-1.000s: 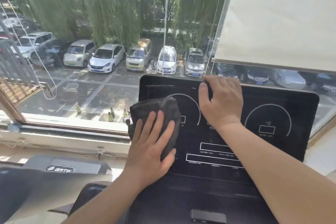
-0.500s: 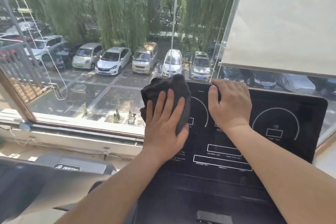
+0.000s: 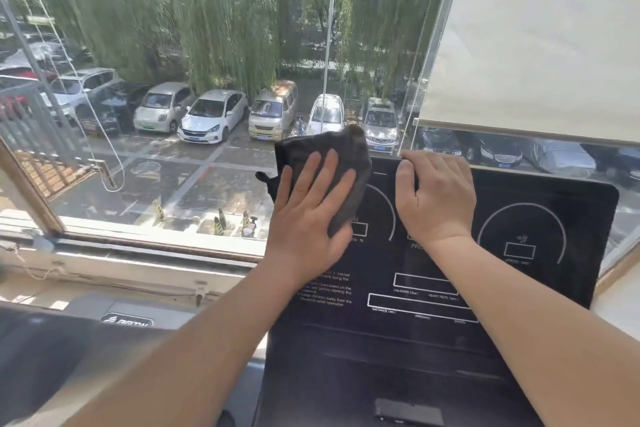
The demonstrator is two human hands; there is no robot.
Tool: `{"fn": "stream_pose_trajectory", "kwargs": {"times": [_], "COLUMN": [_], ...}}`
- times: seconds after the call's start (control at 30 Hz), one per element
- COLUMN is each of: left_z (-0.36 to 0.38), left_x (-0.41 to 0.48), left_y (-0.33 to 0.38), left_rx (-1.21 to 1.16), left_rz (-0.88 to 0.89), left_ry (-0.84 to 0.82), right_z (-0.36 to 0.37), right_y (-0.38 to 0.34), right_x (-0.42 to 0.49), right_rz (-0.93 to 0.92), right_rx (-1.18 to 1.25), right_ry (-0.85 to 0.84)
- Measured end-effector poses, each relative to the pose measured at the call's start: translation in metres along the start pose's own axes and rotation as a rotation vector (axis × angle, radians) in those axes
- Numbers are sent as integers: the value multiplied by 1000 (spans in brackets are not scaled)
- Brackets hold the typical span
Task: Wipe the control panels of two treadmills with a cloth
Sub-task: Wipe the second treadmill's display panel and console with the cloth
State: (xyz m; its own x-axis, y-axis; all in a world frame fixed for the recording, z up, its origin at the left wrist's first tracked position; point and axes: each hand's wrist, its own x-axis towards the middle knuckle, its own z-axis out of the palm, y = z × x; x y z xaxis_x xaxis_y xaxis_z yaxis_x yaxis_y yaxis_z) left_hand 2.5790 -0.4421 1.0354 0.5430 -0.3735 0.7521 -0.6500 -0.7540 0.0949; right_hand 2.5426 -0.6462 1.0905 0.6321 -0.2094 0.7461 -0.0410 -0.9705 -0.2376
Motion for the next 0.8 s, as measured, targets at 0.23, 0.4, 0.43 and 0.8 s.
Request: {"fn": "stream_pose_trajectory", "kwargs": {"times": [0.23,0.4,0.43,0.8], "left_z": [20,-6,-7,32], "left_x": [-78,-14,-6,-130], "left_y": [16,-32,-31,15], "left_rx": [58,116,98,36], "left_rz": [484,581,424,267], "left_ry": [-247,-195,-105,-165], "right_z": [-2,1,1,2], "right_y": [-1,-3,-3,-3], "right_x": [0,-1,-1,-2], "right_rz": [0,21,25,8], "right_rx": [16,30,36,48], "right_ry": [15,20,21,30]}}
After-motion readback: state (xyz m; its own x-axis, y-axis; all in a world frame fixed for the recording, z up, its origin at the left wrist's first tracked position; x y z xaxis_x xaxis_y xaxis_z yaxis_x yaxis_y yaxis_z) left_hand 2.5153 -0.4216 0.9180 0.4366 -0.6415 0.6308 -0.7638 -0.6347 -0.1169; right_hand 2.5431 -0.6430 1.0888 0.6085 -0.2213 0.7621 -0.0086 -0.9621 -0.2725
